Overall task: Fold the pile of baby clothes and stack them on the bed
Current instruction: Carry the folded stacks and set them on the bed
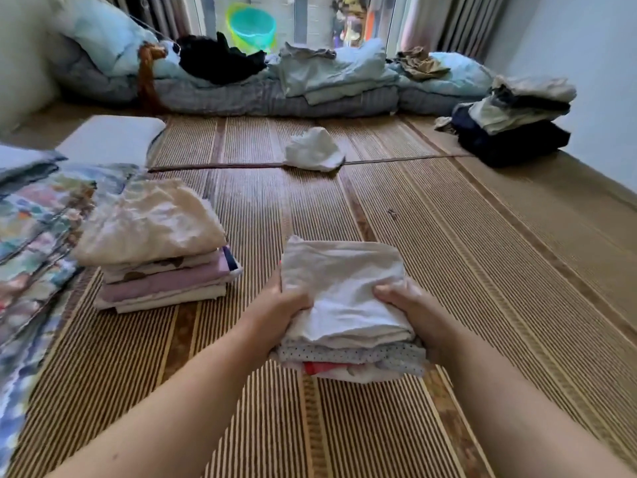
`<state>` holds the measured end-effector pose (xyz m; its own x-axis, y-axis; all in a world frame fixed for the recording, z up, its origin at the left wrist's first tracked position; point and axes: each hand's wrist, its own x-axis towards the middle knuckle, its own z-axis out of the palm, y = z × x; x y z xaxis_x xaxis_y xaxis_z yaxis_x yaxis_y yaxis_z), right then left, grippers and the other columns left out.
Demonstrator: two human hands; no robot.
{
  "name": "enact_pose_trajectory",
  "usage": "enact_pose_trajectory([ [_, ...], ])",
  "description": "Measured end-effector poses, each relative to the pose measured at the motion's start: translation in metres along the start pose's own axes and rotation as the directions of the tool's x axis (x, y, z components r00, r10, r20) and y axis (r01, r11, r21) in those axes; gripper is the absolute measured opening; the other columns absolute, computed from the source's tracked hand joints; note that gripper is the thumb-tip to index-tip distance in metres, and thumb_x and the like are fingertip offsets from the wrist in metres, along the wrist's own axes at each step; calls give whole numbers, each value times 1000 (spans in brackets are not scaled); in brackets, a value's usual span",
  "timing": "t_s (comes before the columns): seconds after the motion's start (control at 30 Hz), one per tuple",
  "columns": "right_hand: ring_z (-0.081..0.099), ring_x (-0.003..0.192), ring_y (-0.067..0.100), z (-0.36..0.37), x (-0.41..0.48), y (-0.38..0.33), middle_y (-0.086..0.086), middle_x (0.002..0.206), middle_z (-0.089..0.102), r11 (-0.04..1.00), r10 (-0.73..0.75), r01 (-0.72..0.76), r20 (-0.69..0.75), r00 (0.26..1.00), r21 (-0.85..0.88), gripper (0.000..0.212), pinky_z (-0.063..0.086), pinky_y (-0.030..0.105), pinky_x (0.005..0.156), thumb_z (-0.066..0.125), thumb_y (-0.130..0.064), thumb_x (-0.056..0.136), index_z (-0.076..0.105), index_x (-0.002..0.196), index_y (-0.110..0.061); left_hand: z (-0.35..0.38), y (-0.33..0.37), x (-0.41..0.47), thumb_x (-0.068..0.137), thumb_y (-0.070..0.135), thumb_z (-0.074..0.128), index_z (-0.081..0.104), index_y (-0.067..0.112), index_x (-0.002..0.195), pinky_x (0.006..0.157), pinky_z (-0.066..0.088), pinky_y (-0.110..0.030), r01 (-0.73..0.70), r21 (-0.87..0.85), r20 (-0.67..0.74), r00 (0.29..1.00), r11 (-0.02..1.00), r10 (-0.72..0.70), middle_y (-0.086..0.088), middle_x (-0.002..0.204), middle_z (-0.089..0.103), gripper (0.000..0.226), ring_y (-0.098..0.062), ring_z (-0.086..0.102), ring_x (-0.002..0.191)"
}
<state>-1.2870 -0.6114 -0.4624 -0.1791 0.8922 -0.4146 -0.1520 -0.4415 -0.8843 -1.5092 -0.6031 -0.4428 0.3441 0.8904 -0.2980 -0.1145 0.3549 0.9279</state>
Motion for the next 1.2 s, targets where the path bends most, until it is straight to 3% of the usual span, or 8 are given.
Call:
enact_pose_trajectory([
  [0.17,67,96,35,11,-45,-72,21,121,58,998,58,-58,-50,997,-12,84,57,44,80,84,-34,51,44,124,-20,19,67,-16,63,9,59,44,22,126,67,58,-36,56,30,37,998,998,-57,-20,115,61,66,-34,70,89],
  [0.3,67,97,36,24,-107,-157,20,119,57,997,63,-66,-113,992,-29,84,57,44,81,82,-35,50,43,123,-21,57,150,-46,60,9,60,44,22,125,64,57,-36,78,27,79,994,997,-80,-22,114,60,68,-33,71,82],
  [0.47,68,99,35,24,-203,-251,18,118,60,1000,-14,14,-254,967,-4,76,57,48,84,82,-32,52,47,120,-26,125,260,-89,46,15,66,53,28,106,58,56,-36,88,69,118,988,994,-96,-16,94,69,63,-29,69,69],
  [0.6,69,97,32,7,-276,-283,15,113,65,991,-60,106,-432,900,84,77,57,40,76,81,-32,47,51,118,-23,189,309,-104,39,17,70,55,19,116,59,57,-35,74,133,250,962,988,-106,-15,94,72,79,-29,71,75],
  [0.77,69,95,28,-67,-359,-288,12,112,65,975,-94,192,-581,808,110,76,58,39,75,78,-34,51,51,120,-20,302,303,-105,52,8,66,52,20,119,64,58,-47,149,163,344,918,975,-197,-28,107,64,70,-41,67,78],
  [0.97,66,98,18,-208,-444,-304,2,112,63,987,-130,164,-596,793,3,62,57,29,78,74,-31,64,49,120,-25,458,259,-96,50,3,62,55,18,108,56,59,-45,203,90,377,899,975,-222,-22,86,72,60,-38,69,68],
  [1.07,63,103,20,-277,-469,-315,2,116,61,991,-108,131,-619,778,-9,71,56,32,86,75,-33,62,45,127,-26,529,245,-77,51,4,65,54,11,118,58,59,-44,230,66,416,878,971,-236,-26,97,70,68,-39,69,74],
  [1.2,65,94,17,-347,-479,-334,4,108,64,989,-107,146,-604,790,15,63,56,25,74,73,-26,60,50,119,-21,597,238,-50,56,4,60,54,17,116,58,59,-44,225,25,420,882,974,-214,-23,100,70,61,-38,69,76],
])
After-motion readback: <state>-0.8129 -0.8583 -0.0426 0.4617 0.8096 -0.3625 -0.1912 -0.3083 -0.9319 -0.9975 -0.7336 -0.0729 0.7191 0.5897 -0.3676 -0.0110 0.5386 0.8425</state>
